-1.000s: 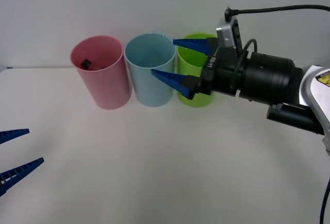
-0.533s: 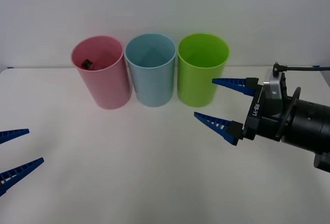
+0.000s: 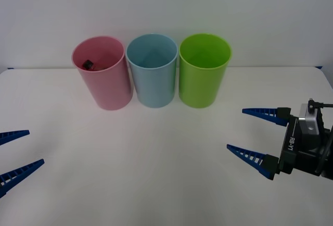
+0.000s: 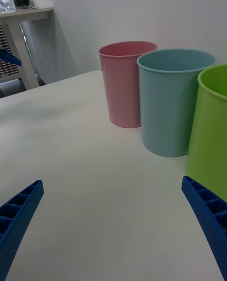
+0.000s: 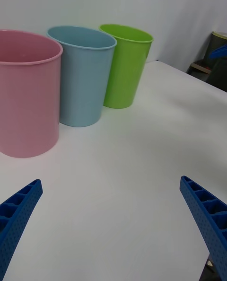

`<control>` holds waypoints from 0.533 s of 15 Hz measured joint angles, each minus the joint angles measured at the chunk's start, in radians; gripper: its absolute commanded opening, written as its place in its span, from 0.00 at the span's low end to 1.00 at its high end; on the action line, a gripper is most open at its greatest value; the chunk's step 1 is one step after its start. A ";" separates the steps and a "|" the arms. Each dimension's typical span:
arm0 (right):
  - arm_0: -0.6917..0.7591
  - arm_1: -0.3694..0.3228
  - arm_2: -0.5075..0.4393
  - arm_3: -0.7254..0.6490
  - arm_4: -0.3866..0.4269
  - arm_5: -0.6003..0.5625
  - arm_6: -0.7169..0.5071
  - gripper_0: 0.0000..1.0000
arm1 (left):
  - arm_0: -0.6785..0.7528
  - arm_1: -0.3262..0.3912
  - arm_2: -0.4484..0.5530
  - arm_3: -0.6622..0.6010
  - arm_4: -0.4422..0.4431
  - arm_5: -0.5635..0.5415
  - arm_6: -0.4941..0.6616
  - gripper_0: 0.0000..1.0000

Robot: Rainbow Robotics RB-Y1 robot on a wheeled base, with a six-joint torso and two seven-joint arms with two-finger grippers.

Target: Put cans in the blue bin and PET bottles in the pink bin and trash in the green bin.

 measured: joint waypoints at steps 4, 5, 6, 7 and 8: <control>0.011 -0.001 -0.032 0.000 0.038 -0.056 0.022 1.00 | 0.000 0.000 0.000 0.000 0.000 0.000 0.000 1.00; 0.012 -0.001 -0.034 0.000 0.043 -0.070 0.028 1.00 | 0.000 0.000 0.000 0.000 0.000 0.000 0.000 1.00; 0.012 -0.001 -0.036 0.000 0.045 -0.081 0.033 1.00 | 0.000 0.000 0.000 0.000 0.000 0.000 0.000 1.00; 0.013 -0.001 -0.036 0.000 0.047 -0.087 0.038 1.00 | 0.000 0.000 0.000 0.000 0.000 0.000 0.000 1.00; 0.013 -0.001 -0.036 0.000 0.051 -0.093 0.044 1.00 | 0.000 0.000 0.000 0.000 0.000 0.000 0.000 1.00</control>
